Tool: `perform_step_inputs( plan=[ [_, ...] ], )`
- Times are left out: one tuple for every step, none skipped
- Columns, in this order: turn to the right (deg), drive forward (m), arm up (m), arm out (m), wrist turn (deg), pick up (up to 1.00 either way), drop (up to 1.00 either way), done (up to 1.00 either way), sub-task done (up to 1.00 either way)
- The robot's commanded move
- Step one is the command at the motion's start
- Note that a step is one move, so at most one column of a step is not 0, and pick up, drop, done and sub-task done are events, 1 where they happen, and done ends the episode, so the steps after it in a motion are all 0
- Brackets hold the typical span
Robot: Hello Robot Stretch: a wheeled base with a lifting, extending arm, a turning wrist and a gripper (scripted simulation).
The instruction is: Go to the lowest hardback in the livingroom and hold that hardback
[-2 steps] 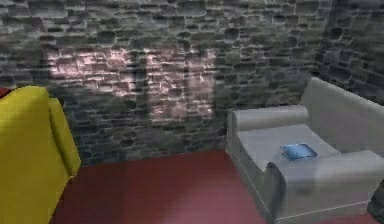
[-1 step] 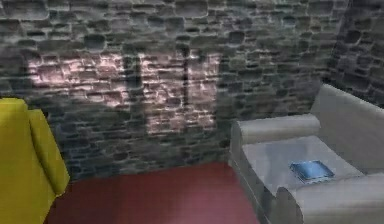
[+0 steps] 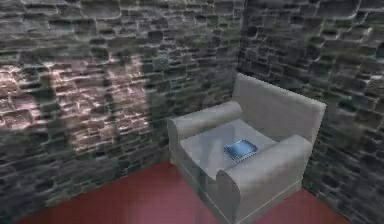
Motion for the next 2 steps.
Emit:
perform_step_inputs(
  plan=[
    [0.0,0.2,0.0,0.0,0.0,0.0,0.0,0.0,0.0],
    [-45.0,0.0,0.0,0.0,0.0,0.0,0.0,0.0,0.0]
  ],
)
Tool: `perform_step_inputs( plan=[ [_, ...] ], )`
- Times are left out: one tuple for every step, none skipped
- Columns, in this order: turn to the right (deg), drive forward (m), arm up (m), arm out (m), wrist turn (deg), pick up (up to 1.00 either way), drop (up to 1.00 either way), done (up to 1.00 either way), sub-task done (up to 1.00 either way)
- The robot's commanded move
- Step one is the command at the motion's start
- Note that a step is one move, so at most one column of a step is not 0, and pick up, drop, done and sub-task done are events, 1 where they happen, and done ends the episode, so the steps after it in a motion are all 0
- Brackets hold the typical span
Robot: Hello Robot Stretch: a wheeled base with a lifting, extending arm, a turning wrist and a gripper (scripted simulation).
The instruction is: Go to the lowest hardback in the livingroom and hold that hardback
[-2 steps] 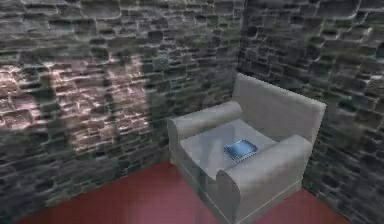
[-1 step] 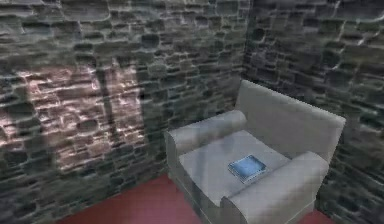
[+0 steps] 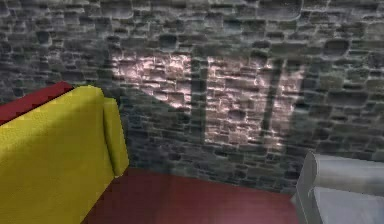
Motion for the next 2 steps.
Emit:
perform_step_inputs(
  plan=[
    [-24.0,0.0,0.0,0.0,0.0,0.0,0.0,0.0,0.0],
    [45.0,0.0,0.0,0.0,0.0,0.0,0.0,0.0,0.0]
  ],
)
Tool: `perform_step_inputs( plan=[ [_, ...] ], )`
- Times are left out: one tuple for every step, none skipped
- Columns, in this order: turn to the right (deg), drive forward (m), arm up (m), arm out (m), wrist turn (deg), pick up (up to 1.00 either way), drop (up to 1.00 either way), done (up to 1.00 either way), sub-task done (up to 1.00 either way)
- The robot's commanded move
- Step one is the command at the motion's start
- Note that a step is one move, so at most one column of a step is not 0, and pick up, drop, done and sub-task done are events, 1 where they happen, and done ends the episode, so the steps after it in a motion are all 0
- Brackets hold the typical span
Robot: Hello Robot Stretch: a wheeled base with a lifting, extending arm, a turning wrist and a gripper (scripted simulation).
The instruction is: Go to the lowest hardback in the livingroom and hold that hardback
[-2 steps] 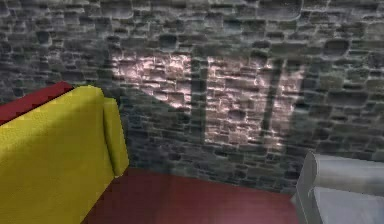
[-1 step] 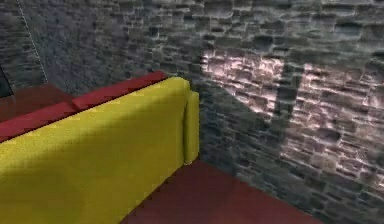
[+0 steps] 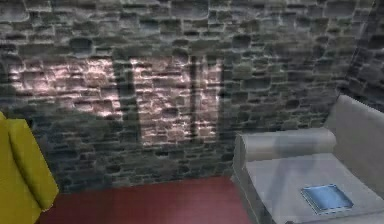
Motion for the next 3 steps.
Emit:
perform_step_inputs(
  plan=[
    [6.0,0.0,0.0,0.0,0.0,0.0,0.0,0.0,0.0],
    [0.0,0.95,0.0,0.0,0.0,0.0,0.0,0.0,0.0],
    [0.0,0.0,0.5,0.0,0.0,0.0,0.0,0.0,0.0]
  ],
)
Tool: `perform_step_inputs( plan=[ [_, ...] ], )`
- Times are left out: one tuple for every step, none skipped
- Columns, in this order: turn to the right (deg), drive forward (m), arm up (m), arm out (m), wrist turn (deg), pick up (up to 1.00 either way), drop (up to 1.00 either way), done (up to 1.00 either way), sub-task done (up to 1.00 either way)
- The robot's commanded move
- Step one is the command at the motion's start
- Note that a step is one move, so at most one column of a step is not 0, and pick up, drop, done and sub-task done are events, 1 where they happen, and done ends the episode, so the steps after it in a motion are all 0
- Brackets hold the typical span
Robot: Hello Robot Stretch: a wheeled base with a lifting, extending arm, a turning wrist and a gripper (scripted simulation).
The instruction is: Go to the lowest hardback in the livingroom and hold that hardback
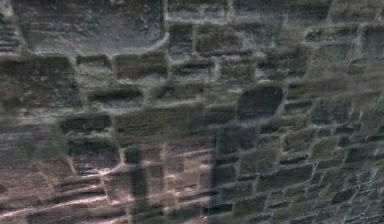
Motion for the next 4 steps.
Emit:
perform_step_inputs(
  plan=[
    [0.0,0.0,0.02,0.0,0.0,0.0,0.0,0.0,0.0],
    [0.0,0.0,0.0,0.26,0.0,0.0,0.0,0.0,0.0],
    [0.0,0.0,0.0,0.0,45.0,0.0,0.0,0.0,0.0],
    [0.0,0.0,0.0,0.0,45.0,0.0,0.0,0.0,0.0]
  ],
)
